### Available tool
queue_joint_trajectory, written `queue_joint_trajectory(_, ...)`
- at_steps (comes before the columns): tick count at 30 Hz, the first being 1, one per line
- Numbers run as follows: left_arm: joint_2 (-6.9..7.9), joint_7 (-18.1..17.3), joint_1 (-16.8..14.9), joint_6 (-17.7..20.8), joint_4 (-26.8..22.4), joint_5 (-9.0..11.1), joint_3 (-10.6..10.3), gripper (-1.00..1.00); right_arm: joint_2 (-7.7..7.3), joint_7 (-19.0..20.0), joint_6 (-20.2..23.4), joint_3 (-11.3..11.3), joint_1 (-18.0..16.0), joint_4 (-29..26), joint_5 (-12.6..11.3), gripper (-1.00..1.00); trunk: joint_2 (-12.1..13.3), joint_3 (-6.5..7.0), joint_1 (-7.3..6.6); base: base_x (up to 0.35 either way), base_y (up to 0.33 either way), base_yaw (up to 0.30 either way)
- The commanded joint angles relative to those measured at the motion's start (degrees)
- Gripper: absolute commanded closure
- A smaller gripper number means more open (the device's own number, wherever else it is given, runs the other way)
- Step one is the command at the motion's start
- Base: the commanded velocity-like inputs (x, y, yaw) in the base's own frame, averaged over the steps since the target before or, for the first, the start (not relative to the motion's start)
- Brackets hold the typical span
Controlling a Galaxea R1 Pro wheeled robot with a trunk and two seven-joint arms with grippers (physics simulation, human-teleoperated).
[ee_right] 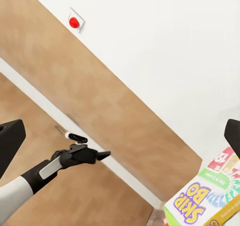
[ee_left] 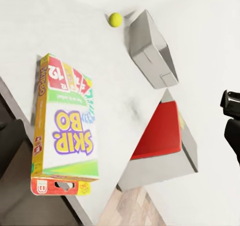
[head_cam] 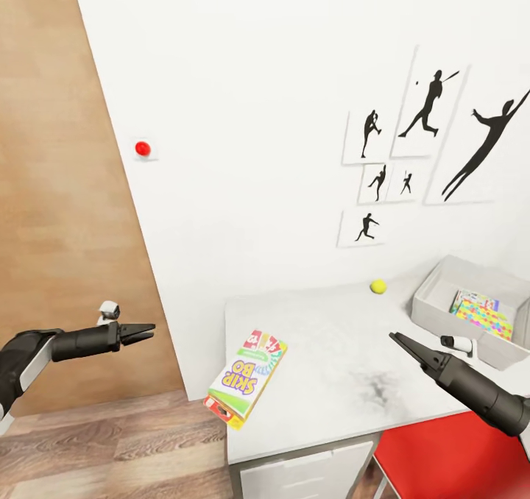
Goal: Put all the toys in the child's room - the three board games (two on the bed and one on the table), the two jigsaw puzzles on the table, and the tennis ball on the table - inside the toy box on the table in the child's room.
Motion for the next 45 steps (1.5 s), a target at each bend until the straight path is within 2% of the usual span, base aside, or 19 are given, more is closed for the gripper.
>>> queue_joint_trajectory(1,-0.04,0.5,-0.1,0.9,0.0,0.4,-0.3,-1.00,-0.01,0.0,0.3,0.0,0.0,0.0,-0.1,-1.00,-0.5,-0.27,0.24,0.000,0.000,0.000)
queue_joint_trajectory(6,-0.84,2.7,-0.1,1.8,0.0,0.4,-0.3,-1.00,-0.01,0.0,0.3,0.0,0.0,0.0,-0.1,-1.00,-2.5,-1.17,1.34,0.000,0.000,0.000)
queue_joint_trajectory(7,-1.21,5.4,-0.2,2.4,0.0,0.4,-0.3,-1.00,-0.01,0.0,0.3,0.0,0.0,-0.2,-0.1,-1.00,-2.9,-1.35,1.56,0.000,0.000,0.000)
queue_joint_trajectory(12,-2.40,8.5,-0.3,2.7,0.0,0.5,-0.3,-1.00,-0.07,0.3,0.9,0.0,0.1,-1.1,-0.1,-1.00,-4.9,-2.24,2.65,0.000,0.000,0.000)
queue_joint_trajectory(19,-4.24,13.7,-0.3,2.8,0.0,0.5,-0.3,-1.00,-0.01,0.2,5.6,3.6,-0.1,-1.4,-0.2,-1.00,-7.7,-3.50,4.19,0.000,0.000,0.000)
queue_joint_trajectory(26,-5.96,18.4,-0.5,3.0,0.2,0.5,-0.3,-1.00,0.02,-0.2,8.2,4.4,-0.5,-1.4,-0.1,-1.00,-10.5,-4.76,5.73,0.000,0.000,0.000)
queue_joint_trajectory(29,-6.23,19.9,-0.5,3.8,0.5,0.5,-0.3,-1.00,0.04,-0.4,8.4,4.4,-0.5,-1.4,-0.1,-1.00,-11.7,-5.30,6.39,0.000,0.000,0.000)
queue_joint_trajectory(36,-6.39,21.0,-0.5,4.9,0.9,0.5,-0.3,-1.00,0.01,-0.8,8.5,4.3,-0.6,-1.5,-0.1,-1.00,-14.5,-6.55,7.92,0.000,0.000,0.000)
queue_joint_trajectory(45,-6.47,20.4,-0.5,5.0,2.0,0.8,-0.4,-1.00,-0.08,-0.9,8.5,4.0,-0.6,-1.5,-0.2,-1.00,-18.1,-8.17,9.90,0.000,0.000,0.000)
